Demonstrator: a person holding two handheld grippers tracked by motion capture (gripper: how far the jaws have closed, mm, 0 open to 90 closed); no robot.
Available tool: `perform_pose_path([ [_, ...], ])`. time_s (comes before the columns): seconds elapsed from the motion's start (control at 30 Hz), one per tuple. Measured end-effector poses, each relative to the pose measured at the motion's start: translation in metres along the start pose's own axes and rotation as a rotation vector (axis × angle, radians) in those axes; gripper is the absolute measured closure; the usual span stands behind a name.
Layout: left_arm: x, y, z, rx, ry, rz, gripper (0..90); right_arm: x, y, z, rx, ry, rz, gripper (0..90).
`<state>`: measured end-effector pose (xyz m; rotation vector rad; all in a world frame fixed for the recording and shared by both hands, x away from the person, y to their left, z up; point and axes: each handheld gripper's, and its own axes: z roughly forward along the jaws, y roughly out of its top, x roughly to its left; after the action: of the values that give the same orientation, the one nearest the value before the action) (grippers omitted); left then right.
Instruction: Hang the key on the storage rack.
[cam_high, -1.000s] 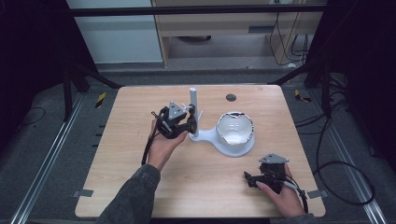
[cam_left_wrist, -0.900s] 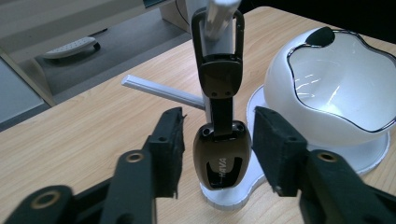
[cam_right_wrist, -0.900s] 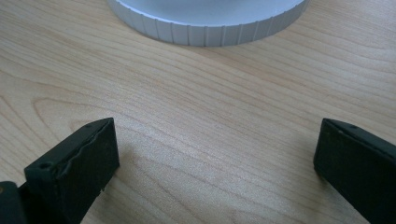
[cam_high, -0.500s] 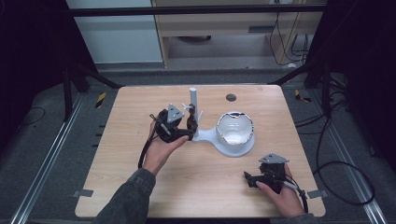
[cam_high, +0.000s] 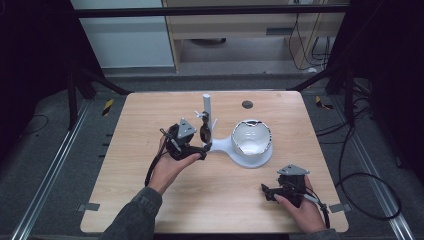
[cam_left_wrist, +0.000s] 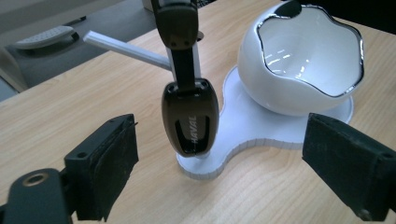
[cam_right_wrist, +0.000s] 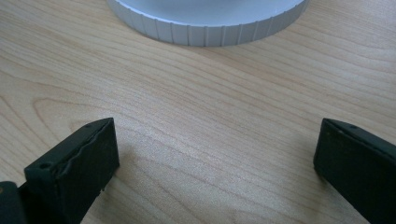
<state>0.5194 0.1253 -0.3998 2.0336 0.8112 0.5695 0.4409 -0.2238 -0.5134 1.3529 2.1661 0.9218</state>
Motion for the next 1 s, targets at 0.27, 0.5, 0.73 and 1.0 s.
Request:
perform_pose_path([
  [0.27, -0.004, -0.009, -0.007, 0.0, -0.009, 0.003, 8.0, 0.0, 0.0, 0.0, 0.0, 0.001, 0.002, 0.3],
  [0.5, -0.009, -0.015, -0.011, 0.014, -0.02, 0.015, 6.9, 0.0, 0.0, 0.0, 0.0, -0.001, 0.001, 0.3],
  [0.73, -0.014, -0.023, -0.016, 0.023, -0.025, 0.022, 5.6, 0.001, 0.0, 0.0, 0.001, 0.0, 0.008, 0.4],
  [1.0, -0.016, -0.034, -0.026, 0.037, -0.033, 0.019, 5.5, 0.001, 0.0, 0.0, 0.001, -0.004, 0.006, 0.3],
])
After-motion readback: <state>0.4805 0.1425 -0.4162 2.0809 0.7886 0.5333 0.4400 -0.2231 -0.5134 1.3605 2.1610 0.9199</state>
